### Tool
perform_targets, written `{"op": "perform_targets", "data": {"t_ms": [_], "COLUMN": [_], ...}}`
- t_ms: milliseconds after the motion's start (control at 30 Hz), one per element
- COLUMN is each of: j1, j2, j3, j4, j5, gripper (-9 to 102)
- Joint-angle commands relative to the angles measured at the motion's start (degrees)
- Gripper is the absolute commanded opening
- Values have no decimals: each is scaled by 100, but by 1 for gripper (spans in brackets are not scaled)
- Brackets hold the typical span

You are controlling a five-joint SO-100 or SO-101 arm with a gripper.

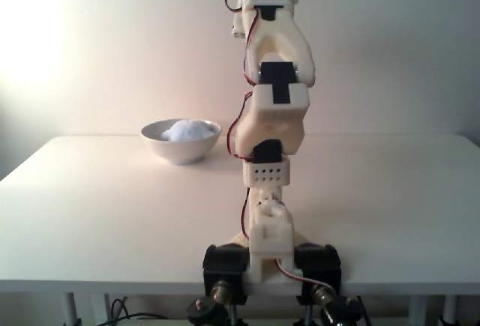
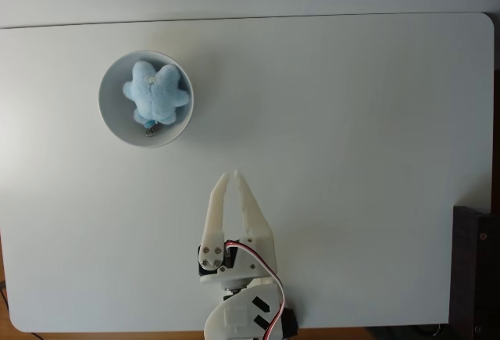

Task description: Grasp a skyblue doll and put it into the bowl.

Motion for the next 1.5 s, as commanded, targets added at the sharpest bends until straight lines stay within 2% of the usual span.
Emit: {"op": "perform_targets", "data": {"t_ms": [0,300,533,867,1167,1467], "j1": [88,141,176,334,334,308], "j2": [1107,3674,4931,4939,4939,4939], "j3": [888,3647,5063,5467,5766,5757], "j4": [-88,-18,0,18,870,923], "j5": [-18,-18,-18,-26,35,53], "gripper": [0,0,0,0,0,0]}}
